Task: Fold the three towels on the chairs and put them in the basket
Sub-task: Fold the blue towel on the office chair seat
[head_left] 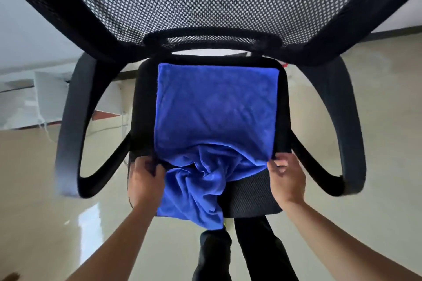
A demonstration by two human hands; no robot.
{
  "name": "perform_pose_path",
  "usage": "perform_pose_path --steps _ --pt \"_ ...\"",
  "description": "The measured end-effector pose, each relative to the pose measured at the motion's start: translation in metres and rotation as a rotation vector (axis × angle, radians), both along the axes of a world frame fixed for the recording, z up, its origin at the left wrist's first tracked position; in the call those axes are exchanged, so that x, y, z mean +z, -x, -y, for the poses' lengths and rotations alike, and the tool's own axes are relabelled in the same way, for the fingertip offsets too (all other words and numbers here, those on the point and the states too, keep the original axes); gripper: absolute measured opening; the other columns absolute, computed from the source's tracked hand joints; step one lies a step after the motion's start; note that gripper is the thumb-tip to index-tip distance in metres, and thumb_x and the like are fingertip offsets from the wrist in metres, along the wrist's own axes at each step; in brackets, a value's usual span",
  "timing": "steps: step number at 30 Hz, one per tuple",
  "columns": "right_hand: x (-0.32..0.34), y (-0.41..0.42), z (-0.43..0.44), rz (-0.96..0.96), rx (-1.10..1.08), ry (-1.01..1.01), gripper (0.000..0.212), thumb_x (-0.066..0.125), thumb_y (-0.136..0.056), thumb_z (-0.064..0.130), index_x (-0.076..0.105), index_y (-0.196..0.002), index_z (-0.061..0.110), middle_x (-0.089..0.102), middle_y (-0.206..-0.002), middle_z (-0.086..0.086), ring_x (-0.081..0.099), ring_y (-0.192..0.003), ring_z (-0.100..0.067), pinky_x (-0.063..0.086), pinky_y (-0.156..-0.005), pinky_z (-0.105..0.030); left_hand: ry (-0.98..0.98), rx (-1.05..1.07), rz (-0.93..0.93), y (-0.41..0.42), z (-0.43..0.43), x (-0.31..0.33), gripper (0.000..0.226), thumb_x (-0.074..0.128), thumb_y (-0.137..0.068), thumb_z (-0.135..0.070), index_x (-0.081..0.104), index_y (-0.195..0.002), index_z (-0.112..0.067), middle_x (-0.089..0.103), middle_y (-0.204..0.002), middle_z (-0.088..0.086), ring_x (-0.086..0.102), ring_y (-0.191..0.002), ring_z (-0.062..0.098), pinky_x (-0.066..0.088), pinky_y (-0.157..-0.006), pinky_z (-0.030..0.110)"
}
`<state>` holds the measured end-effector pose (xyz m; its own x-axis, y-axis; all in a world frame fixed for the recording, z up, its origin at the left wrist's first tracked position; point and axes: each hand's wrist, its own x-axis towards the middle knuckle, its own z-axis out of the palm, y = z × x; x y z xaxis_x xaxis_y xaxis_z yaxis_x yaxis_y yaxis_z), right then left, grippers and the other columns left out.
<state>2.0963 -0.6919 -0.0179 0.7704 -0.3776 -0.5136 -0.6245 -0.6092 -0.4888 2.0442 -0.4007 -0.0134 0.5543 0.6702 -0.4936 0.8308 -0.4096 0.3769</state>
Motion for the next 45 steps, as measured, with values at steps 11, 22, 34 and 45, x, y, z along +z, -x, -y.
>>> perform_pose_path --steps 11,22,34,45 --pt "0.0 0.023 -0.084 -0.342 -0.583 -0.611 0.012 0.056 -0.092 0.021 0.061 -0.099 0.012 0.062 -0.084 -0.009 0.058 -0.066 -0.018 0.042 -0.058 -0.027 0.226 0.064 -0.096 0.051 0.015 -0.02 0.021 0.068 -0.079 -0.021 0.058 -0.072 -0.004 0.056 -0.065 0.01 0.05 -0.066 0.03 0.041 -0.062 0.033" --pt "0.015 0.021 -0.017 -0.239 -0.656 -0.622 0.024 0.059 -0.092 0.036 0.064 -0.111 0.022 0.069 -0.106 -0.003 0.066 -0.096 -0.024 0.053 -0.064 -0.03 0.154 -0.07 -0.073 0.126 0.015 0.018 0.018 0.062 -0.072 -0.006 0.051 -0.058 -0.012 0.047 -0.056 0.004 0.042 -0.059 0.028 0.038 -0.056 0.034" --pt "0.002 0.108 -0.03 -0.576 -0.068 -0.61 0.019 0.071 -0.076 0.01 0.068 -0.095 0.016 0.063 -0.073 0.003 0.057 -0.071 -0.013 0.046 -0.071 -0.026 0.486 0.059 -0.493 0.17 0.007 -0.001 0.022 0.059 -0.067 -0.017 0.042 -0.057 -0.008 0.043 -0.055 0.005 0.04 -0.058 0.023 0.033 -0.056 0.026" --pt "0.033 0.073 -0.004 -0.489 -0.116 -0.759 0.04 0.076 -0.075 0.035 0.068 -0.109 0.017 0.073 -0.09 0.0 0.068 -0.079 -0.018 0.053 -0.074 -0.035 0.475 -0.008 -0.634 0.155 0.015 0.018 0.027 0.061 -0.087 -0.019 0.057 -0.066 -0.003 0.058 -0.062 0.007 0.054 -0.06 0.022 0.04 -0.06 0.027"
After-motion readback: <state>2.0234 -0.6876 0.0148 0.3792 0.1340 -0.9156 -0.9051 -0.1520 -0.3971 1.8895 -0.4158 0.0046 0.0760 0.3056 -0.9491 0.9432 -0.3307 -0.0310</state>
